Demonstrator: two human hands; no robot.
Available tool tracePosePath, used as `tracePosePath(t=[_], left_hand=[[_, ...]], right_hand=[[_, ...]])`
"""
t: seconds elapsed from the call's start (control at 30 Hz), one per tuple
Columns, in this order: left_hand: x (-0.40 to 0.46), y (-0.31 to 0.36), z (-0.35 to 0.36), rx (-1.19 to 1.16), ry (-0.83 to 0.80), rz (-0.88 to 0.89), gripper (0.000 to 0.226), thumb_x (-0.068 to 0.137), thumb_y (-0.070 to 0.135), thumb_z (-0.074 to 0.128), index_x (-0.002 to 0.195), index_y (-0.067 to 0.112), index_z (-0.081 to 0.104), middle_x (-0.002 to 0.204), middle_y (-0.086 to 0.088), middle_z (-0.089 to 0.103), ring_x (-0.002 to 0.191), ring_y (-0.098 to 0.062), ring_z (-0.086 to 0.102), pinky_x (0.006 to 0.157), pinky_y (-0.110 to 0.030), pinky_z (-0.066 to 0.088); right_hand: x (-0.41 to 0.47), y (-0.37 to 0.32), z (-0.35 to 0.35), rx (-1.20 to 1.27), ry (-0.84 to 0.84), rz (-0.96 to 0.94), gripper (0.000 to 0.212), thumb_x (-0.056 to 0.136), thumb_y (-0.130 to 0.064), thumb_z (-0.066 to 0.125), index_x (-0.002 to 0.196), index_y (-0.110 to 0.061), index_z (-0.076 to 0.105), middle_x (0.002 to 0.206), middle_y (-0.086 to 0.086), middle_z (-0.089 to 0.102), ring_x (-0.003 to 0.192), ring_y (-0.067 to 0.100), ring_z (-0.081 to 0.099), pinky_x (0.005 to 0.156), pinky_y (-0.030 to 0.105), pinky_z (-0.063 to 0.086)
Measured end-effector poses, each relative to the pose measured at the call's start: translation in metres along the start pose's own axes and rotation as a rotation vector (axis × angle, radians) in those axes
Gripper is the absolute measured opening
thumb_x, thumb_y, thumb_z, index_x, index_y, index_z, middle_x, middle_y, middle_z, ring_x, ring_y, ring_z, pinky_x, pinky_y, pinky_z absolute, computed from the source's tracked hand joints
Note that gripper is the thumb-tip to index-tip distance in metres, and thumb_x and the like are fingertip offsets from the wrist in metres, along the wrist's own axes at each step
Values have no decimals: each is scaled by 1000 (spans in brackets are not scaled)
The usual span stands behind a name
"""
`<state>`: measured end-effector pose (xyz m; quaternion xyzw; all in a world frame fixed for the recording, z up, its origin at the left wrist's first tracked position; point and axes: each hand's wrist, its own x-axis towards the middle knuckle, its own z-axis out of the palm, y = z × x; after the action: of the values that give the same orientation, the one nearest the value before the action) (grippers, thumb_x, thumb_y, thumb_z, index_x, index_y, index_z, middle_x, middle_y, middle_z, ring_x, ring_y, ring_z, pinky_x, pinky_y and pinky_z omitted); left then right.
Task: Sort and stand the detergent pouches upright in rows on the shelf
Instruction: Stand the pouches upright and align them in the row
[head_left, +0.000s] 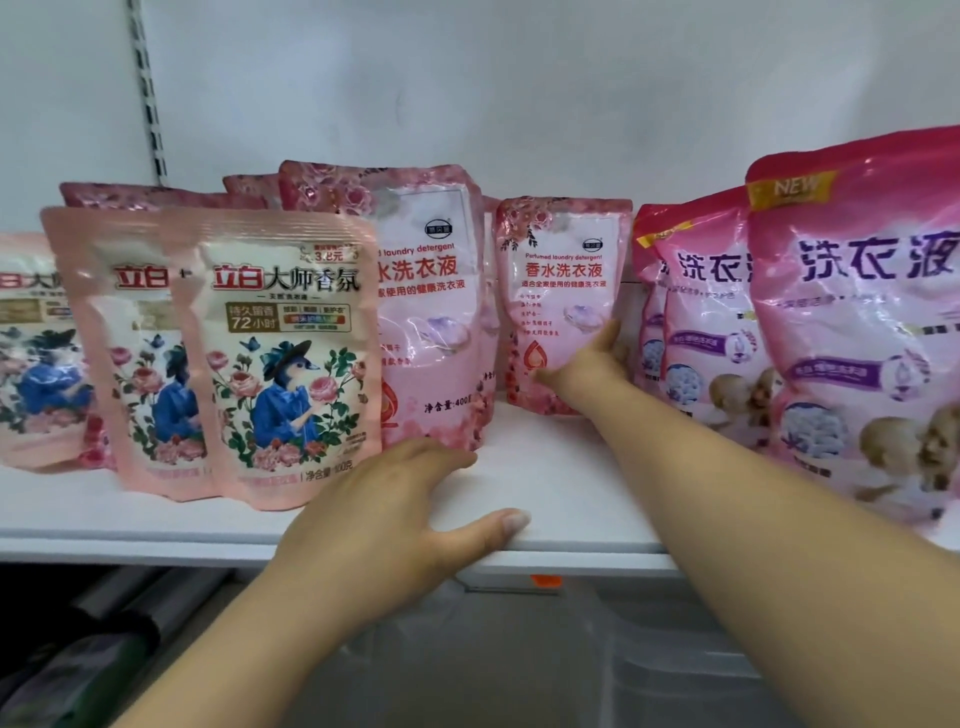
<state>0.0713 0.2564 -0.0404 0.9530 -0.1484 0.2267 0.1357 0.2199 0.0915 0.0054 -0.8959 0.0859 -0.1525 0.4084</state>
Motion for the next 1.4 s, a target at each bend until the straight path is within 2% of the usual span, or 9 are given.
tracePosePath(t=[0.1,0.17,0.27,0.33,0.6,0.73,1.0,1.2,1.4], left_hand=[[2,-1,0,7,18,-21,97,45,86,9,129,46,35,126,29,36,116,4,39,85,-17,32],[2,-1,1,10,29,-32,91,48,87,15,127,46,35,123,28,37,114,3,40,81,-17,31],[0,1,2,26,28,-39,87,52,87,16,125,45,36,119,27,38,113,2,40,79,-17,28],[-1,3,2,9,14,-46,77,60,85,27,125,44,37,117,26,39,112,1,39,80,-17,27],[0,-4,-8,-349,146,-155,80,63,73,40,128,28,47,124,9,48,108,-6,48,90,-23,40],[2,-8,-11,-471,175,-193,73,77,59,52,137,22,38,135,4,47,116,-10,47,100,-29,39],[20,9,-35,-675,-171,-228,117,38,82,54,137,21,40,137,2,50,120,-17,50,107,-42,36],[44,23,-23,-897,-194,-200,21,75,40,66,91,31,55,96,7,67,97,-18,64,93,-44,50],[65,27,-12,-929,-214,-185,53,74,35,68,122,22,47,114,-2,64,102,-24,62,92,-47,49]], right_hand=[[-13,-14,-8,-17,141,-191,93,84,-44,60,147,-16,-3,153,8,4,139,28,11,111,44,18],[-23,-23,-10,191,169,-354,68,87,-47,54,141,-17,27,146,7,26,133,24,28,109,42,28],[-42,-31,1,548,-206,-422,36,86,-49,54,103,-18,59,104,1,61,102,20,56,97,38,46],[-45,-31,12,568,-459,-360,40,78,-52,62,101,-20,64,107,1,65,104,20,59,98,40,45],[-57,-31,-5,758,-538,-250,9,85,-21,62,91,-15,61,85,2,69,76,15,64,59,23,53],[-64,-14,-35,728,-414,-267,20,83,-18,64,102,-18,58,101,3,67,87,22,63,69,37,53],[-85,19,-61,832,-391,-260,33,77,-23,64,108,-16,60,98,2,69,89,19,64,71,32,50],[-94,23,-66,810,-387,-245,33,80,-17,64,113,-14,58,108,4,67,96,20,64,71,33,52],[-89,20,-82,986,-196,-227,18,84,-4,58,100,-13,56,94,4,66,80,18,63,70,34,54]])
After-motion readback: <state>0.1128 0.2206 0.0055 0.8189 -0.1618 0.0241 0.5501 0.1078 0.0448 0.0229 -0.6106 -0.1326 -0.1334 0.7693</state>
